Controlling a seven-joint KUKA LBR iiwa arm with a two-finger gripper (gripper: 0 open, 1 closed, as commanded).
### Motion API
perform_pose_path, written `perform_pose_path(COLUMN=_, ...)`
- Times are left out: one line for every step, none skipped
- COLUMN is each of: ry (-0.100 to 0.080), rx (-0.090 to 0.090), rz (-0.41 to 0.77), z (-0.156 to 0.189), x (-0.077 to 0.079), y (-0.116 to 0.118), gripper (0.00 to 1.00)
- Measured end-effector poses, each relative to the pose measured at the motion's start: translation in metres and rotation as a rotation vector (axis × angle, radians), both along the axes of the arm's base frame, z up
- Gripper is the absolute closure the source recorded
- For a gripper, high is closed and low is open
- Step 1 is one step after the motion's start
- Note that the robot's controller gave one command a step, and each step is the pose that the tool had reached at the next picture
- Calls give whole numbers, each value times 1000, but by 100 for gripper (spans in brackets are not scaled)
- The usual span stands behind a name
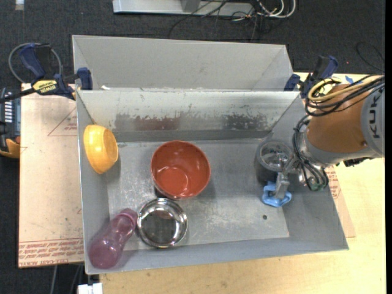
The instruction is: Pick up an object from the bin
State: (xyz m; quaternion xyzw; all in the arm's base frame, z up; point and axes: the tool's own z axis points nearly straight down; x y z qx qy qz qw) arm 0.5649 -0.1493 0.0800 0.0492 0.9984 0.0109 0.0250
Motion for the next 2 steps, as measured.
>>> perform_pose_path(ry=0, rx=0, rz=0, z=0, x=0, y=0, gripper=100)
perform_pose_path(ry=4, rx=2, rz=1, z=12, x=-2, y=1, gripper=100)
